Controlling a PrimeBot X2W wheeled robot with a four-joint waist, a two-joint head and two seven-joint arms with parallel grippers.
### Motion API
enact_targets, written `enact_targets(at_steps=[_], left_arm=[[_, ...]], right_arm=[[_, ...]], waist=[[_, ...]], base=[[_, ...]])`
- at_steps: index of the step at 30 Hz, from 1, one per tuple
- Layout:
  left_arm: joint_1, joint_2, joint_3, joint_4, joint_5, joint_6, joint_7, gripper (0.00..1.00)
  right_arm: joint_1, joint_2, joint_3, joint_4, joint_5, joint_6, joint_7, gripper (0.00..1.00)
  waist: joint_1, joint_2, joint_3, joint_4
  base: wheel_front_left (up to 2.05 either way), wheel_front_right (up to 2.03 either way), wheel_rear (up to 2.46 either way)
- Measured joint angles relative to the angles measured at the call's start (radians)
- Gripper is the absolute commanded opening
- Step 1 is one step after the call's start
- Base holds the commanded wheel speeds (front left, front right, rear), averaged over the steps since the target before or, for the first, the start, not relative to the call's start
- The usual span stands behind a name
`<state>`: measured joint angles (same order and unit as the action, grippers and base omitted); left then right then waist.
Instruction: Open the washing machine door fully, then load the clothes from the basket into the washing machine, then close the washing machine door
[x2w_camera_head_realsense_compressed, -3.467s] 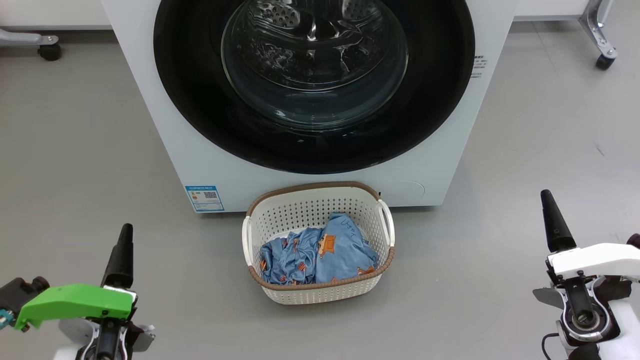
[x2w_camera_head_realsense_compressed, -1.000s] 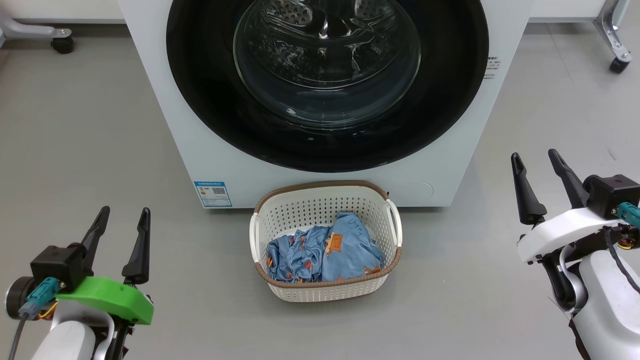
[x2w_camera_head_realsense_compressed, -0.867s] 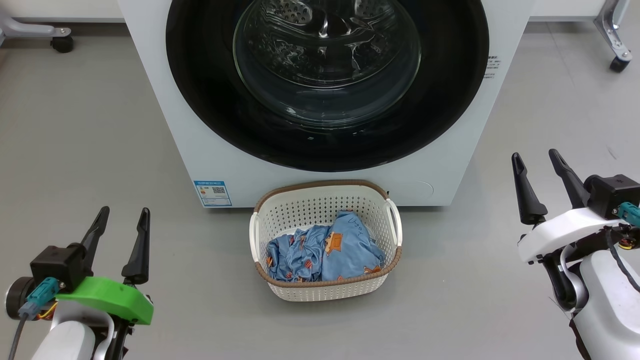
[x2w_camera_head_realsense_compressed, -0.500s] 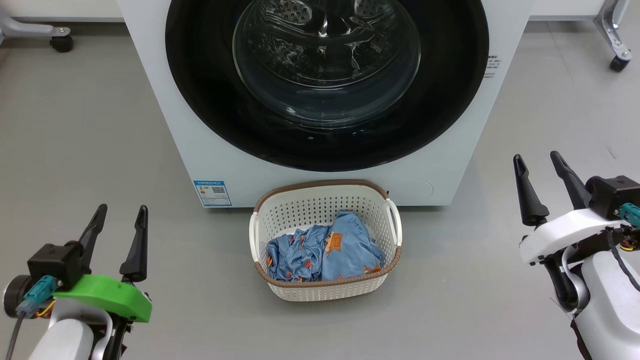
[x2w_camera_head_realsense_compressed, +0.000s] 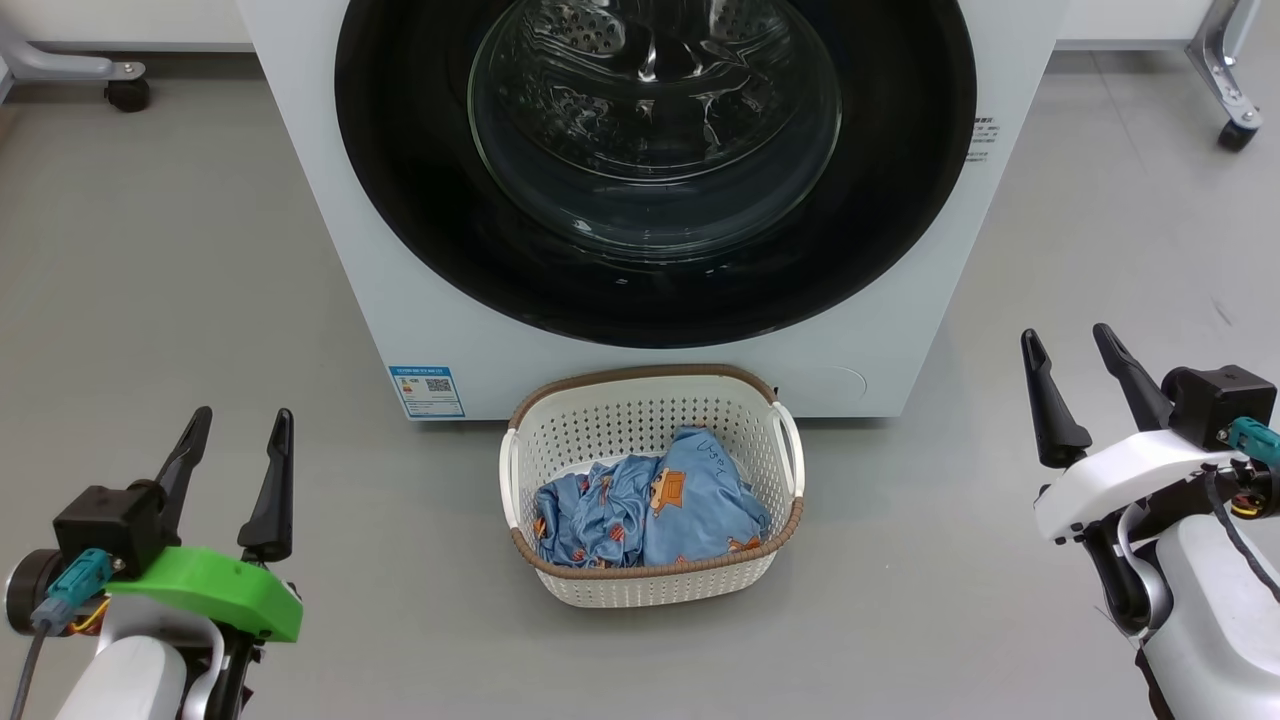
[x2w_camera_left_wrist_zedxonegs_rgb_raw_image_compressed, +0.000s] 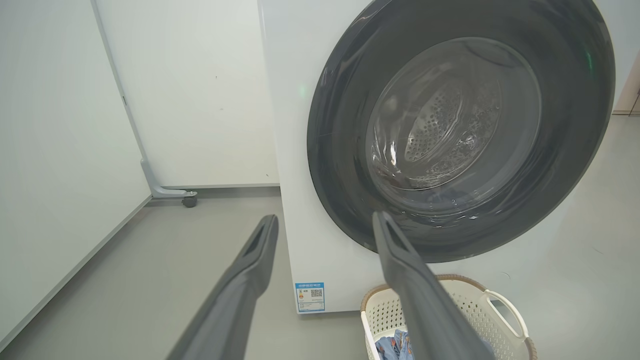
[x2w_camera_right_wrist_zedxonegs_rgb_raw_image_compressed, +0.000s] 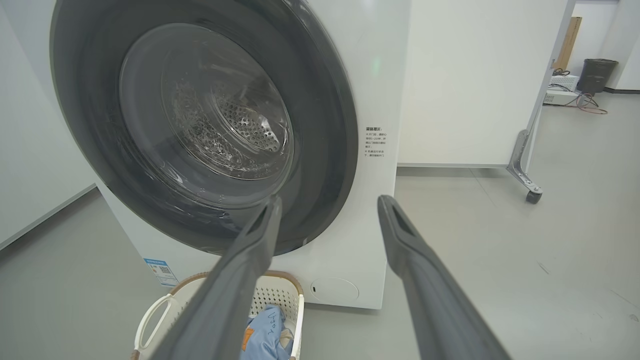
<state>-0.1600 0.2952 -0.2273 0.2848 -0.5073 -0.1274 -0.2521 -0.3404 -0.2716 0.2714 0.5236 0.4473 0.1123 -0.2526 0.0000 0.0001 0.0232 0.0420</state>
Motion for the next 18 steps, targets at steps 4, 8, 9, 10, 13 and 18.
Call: enact_targets(at_steps=[4,8,9,10,13,18], left_arm=[[0.0,0.0,0.002,0.002,0.001,0.0,0.0,1.0],[0.0,-0.004,0.006,0.002,0.001,0.0,0.0,1.0],[0.0,-0.006,0.006,0.002,0.0,0.0,0.0,1.0],[0.0,-0.008,0.006,0.001,-0.001,0.0,0.0,1.0],[0.0,-0.01,0.012,0.007,-0.007,0.0,0.0,1.0],[0.0,-0.01,0.024,0.013,-0.007,0.0,0.0,1.0]], right_arm=[[0.0,0.001,0.001,0.009,0.001,0.0,0.0,1.0],[0.0,0.001,0.003,0.012,0.001,0.001,0.0,1.0],[0.0,0.001,0.003,0.013,0.001,0.001,0.0,1.0],[0.0,0.001,0.003,0.013,0.001,0.001,0.0,1.0],[0.0,0.002,0.005,0.016,0.001,0.001,0.0,1.0],[0.0,0.002,0.007,0.017,0.0,0.001,0.0,1.0]], waist=[[0.0,0.0,-0.005,0.0],[0.0,0.0,-0.009,0.001],[0.0,0.0,-0.01,0.001],[0.0,0.0,-0.011,0.001],[0.0,0.0,-0.013,0.001],[0.0,0.0,-0.013,0.001]], base=[[0.0,0.0,0.0],[0.0,0.0,0.0],[0.0,0.0,0.0],[0.0,0.0,0.0],[0.0,0.0,0.0],[0.0,0.0,0.0]])
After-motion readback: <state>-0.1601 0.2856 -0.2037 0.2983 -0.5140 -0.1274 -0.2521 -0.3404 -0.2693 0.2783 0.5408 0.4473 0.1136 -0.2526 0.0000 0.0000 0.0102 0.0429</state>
